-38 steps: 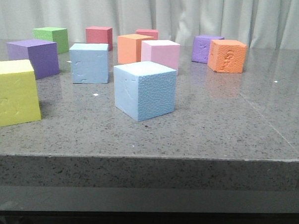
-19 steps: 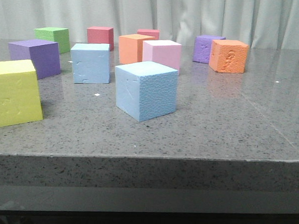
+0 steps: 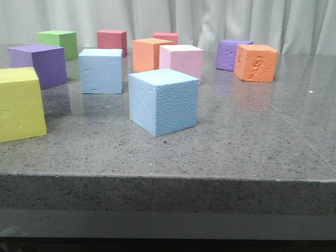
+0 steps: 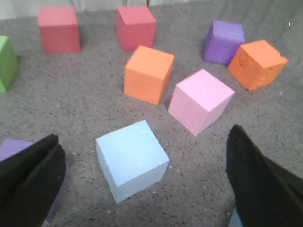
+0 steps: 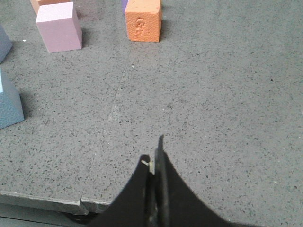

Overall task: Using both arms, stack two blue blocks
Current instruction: 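Lower the left gripper onto the other light blue cube and grasp it, then lift the light blue cube and carry it above the centred blue cube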

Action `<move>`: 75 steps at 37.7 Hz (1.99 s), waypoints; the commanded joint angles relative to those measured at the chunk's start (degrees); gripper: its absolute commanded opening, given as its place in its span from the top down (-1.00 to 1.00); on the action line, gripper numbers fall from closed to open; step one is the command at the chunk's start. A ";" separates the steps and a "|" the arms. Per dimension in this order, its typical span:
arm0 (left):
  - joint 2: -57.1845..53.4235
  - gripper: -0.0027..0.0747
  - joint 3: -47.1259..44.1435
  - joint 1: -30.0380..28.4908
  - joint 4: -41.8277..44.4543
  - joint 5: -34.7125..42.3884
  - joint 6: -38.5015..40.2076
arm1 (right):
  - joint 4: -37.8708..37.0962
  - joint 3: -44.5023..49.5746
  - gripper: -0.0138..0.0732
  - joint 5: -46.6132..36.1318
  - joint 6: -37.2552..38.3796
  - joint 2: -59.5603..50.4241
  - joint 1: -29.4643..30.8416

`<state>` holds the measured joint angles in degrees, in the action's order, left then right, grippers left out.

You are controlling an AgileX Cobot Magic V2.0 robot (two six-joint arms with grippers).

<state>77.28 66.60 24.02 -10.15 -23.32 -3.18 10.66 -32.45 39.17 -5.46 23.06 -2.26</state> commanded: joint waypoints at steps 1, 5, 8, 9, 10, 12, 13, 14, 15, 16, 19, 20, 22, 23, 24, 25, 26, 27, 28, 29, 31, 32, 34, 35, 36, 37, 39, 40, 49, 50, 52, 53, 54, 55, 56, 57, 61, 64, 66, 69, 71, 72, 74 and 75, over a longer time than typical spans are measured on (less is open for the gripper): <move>4.99 -0.80 8.18 1.46 -0.55 -3.20 -0.17 | 0.19 -1.45 0.84 -4.55 -0.61 0.22 0.34; 12.70 -0.80 16.89 1.76 -0.58 -12.38 0.43 | 0.19 -1.45 0.84 -4.55 -0.61 0.22 0.34; 16.15 -0.80 21.08 1.07 0.03 -17.10 2.64 | 0.19 -1.45 0.84 -4.55 -0.61 0.22 0.34; 17.11 -0.80 22.22 0.82 0.43 -18.25 3.78 | 0.19 -1.45 0.84 -4.55 -0.61 0.22 0.34; 18.27 -0.80 23.66 0.59 0.87 -19.45 5.33 | 0.19 -1.45 0.84 -4.55 -0.61 0.22 0.34; 20.09 -0.80 25.86 -0.14 2.29 -21.90 8.03 | 0.19 -1.45 0.84 -4.55 -0.61 0.22 0.34; 21.02 -0.80 26.96 -0.59 3.38 -23.54 9.42 | 0.19 -1.45 0.84 -4.55 -0.61 0.22 0.34; 21.82 -0.80 28.11 -0.93 4.02 -24.61 10.58 | 0.19 -1.45 0.84 -4.55 -0.61 0.22 0.34; 22.49 -0.80 28.68 -1.07 4.29 -25.34 11.49 | 0.19 -1.45 0.84 -4.55 -0.61 0.22 0.34; 23.14 -0.80 29.21 -1.30 4.37 -26.06 12.19 | 0.19 -1.45 0.84 -4.55 -0.61 0.22 0.34; 24.02 -0.80 29.46 -1.62 4.24 -26.51 12.19 | 0.19 -1.45 0.84 -4.55 -0.61 0.27 0.34; 24.49 -0.80 29.46 -1.62 3.99 -26.51 12.19 | 0.19 -1.45 0.84 -4.55 -0.61 0.27 0.34; 25.34 -0.80 29.46 -1.50 3.62 -26.51 12.19 | 0.19 -1.45 0.84 -4.61 -0.61 0.27 0.34; 25.75 -0.80 29.46 -1.40 3.52 -26.51 12.19 | 0.19 -1.45 0.84 -4.61 -0.61 0.27 0.34; 26.16 -0.80 29.46 -1.40 3.52 -26.51 12.19 | 0.19 -1.45 0.84 -4.66 -0.61 0.27 0.34; 26.63 -0.80 29.46 -1.40 3.41 -26.51 12.19 | 0.19 -1.45 0.84 -4.66 -0.61 0.27 0.34; 26.92 -0.80 29.46 -1.40 3.38 -26.51 12.19 | 0.19 -1.45 0.84 -4.73 -0.61 0.27 0.34; 27.20 -0.80 29.46 -1.40 3.27 -26.40 12.19 | 0.19 -1.45 0.84 -4.80 -0.61 0.27 0.34; 27.47 -0.80 29.46 -1.40 3.27 -26.40 12.19 | 0.19 -1.45 0.84 -4.85 -0.61 0.27 0.34; 27.64 -0.80 29.46 -1.40 3.12 -26.28 12.19 | 0.19 -1.45 0.84 -4.92 -0.61 0.27 0.34; 27.96 -0.80 29.46 -1.40 2.82 -26.17 12.19 | 0.19 -1.45 0.84 -4.98 -0.61 0.27 0.34; 28.20 -0.80 29.46 -1.40 2.82 -26.18 12.19 | 0.19 -1.45 0.84 -4.98 -0.61 0.27 0.34; 28.31 -0.80 29.46 -1.40 2.72 -26.18 12.19 | 0.19 -1.45 0.84 -4.98 -0.61 0.27 0.34; 28.32 -0.80 29.46 -1.40 2.72 -26.18 12.19 | 0.19 -1.45 0.84 -4.98 -0.61 0.27 0.34; 28.32 -0.80 29.46 -1.40 2.72 -26.18 12.19 | 0.19 -1.45 0.84 -4.98 -0.61 0.27 0.34; 28.32 -0.78 29.46 -1.40 2.72 -26.18 12.19 | 0.19 -1.45 0.84 -4.98 -0.61 0.27 0.34; 28.32 -0.72 29.46 -1.40 2.72 -26.33 12.19 | 0.19 -1.45 0.84 -4.98 -0.61 0.27 0.34; 28.32 -0.66 29.46 -1.40 2.72 -26.47 12.19 | 0.19 -1.45 0.84 -4.98 -0.61 0.27 0.34; 28.32 0.04 29.46 -1.40 2.72 -26.82 12.19 | 0.19 -1.45 0.84 -4.98 -0.61 0.27 0.34; 28.07 0.11 29.59 -1.40 2.72 -26.94 12.19 | 0.19 -1.45 0.84 -4.98 -0.61 0.27 0.34; 27.78 0.18 29.59 -1.40 2.72 -26.94 12.19 | 0.19 -1.45 0.84 -4.98 -0.61 0.27 0.34; 27.38 0.22 29.59 -1.40 2.72 -26.94 12.19 | 0.19 -1.45 0.84 -4.98 -0.61 0.27 0.34; 27.07 0.23 29.59 -1.40 2.72 -26.94 12.19 | 0.19 -1.45 0.84 -4.98 -0.61 0.27 0.34; 26.65 0.24 29.59 -1.40 2.72 -27.06 12.19 | 0.19 -1.45 0.84 -4.98 -0.61 0.27 0.34; 26.18 0.25 29.59 -1.40 2.72 -27.29 12.19 | 0.19 -1.45 0.84 -4.98 -0.61 0.27 0.34; 25.70 0.25 29.59 -1.40 2.72 -27.60 12.09 | 0.19 -1.45 0.84 -4.98 -0.61 0.27 0.34; 23.65 0.25 29.59 -1.40 2.72 -29.56 11.66 | 0.19 -1.45 0.84 -4.98 -0.61 0.27 0.34; 22.06 0.25 29.59 -1.40 2.72 -31.46 11.52 | 0.19 -1.45 0.84 -4.98 -0.61 0.27 0.34; 21.32 0.25 29.59 -1.26 2.72 -32.87 11.23 | 0.19 -1.45 0.84 -4.98 -0.61 0.27 0.34; 19.56 0.25 29.59 -0.26 2.72 -34.64 9.81 | 0.19 -1.45 0.84 -4.98 -0.61 0.27 0.34; 18.61 0.25 29.59 0.63 2.72 -35.36 8.98 | 0.19 -1.45 0.84 -4.98 -0.61 0.27 0.34; 18.44 0.25 29.59 0.87 2.72 -35.52 9.00 | 0.19 -1.45 0.84 -4.98 -0.61 0.27 0.34; 17.65 0.25 29.59 1.94 2.72 -35.89 8.95 | 0.19 -1.45 0.84 -4.98 -0.61 0.27 0.34; 17.40 0.25 29.59 2.36 2.72 -36.16 8.95 | 0.19 -1.45 0.84 -4.98 -0.61 0.27 0.34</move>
<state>98.83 94.22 24.57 -6.69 -60.27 6.28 10.66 -32.45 38.62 -5.46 23.06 -2.26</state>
